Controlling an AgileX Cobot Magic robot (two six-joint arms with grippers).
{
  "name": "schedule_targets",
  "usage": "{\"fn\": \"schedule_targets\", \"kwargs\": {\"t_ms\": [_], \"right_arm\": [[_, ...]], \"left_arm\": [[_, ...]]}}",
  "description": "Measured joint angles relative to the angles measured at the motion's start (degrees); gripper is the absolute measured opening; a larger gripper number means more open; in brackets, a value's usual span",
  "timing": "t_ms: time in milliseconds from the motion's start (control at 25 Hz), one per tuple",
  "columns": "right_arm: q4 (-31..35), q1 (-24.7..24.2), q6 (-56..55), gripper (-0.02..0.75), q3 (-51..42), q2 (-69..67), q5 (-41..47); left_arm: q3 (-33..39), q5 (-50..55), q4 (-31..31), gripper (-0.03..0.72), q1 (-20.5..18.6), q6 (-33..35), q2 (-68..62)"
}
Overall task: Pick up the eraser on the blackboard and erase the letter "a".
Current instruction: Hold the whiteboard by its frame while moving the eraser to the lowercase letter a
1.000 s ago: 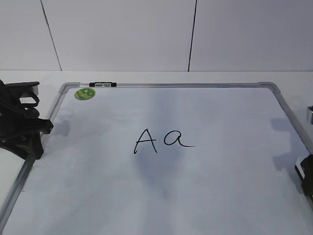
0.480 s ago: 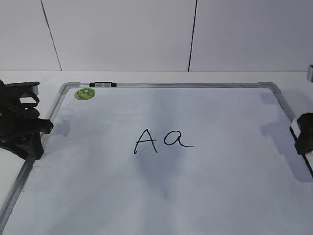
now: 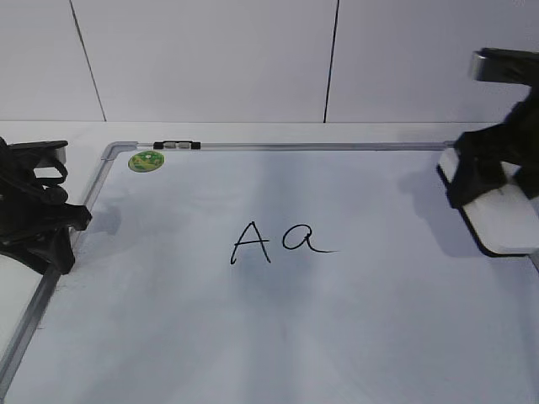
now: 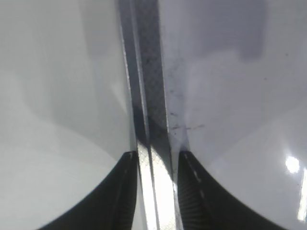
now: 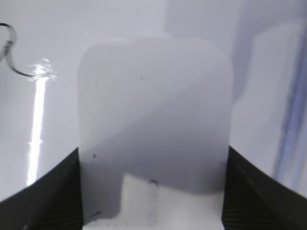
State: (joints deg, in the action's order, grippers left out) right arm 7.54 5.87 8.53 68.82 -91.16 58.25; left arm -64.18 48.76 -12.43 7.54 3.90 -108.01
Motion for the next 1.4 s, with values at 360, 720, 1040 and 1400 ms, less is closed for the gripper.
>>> {"fn": "schedule_targets", "kwargs": {"t_ms": [360, 720, 1040, 1400], "right_arm": [[0.75, 10.95, -3.45, 0.544, 15.76, -11.85, 4.73], [-0.08, 15.48, -6.23, 0.544, 30.36, -24.62, 11.13], [-5.48, 18.33, -8.53, 0.544, 36.38, -32.58, 11.73], [-8.33, 20.0, -8.53, 0.544, 37.15, -34.76, 11.34]], "left_arm": [[0.0, 0.0, 0.0, 0.214, 0.0, 0.0, 0.0], [-0.11, 0.17, 0.0, 0.214, 0.0, 0.0, 0.0], [-0.22, 0.39, 0.0, 0.214, 0.0, 0.0, 0.0], [-0.22, 1.1, 0.21, 0.214, 0.0, 0.0, 0.0]]}}
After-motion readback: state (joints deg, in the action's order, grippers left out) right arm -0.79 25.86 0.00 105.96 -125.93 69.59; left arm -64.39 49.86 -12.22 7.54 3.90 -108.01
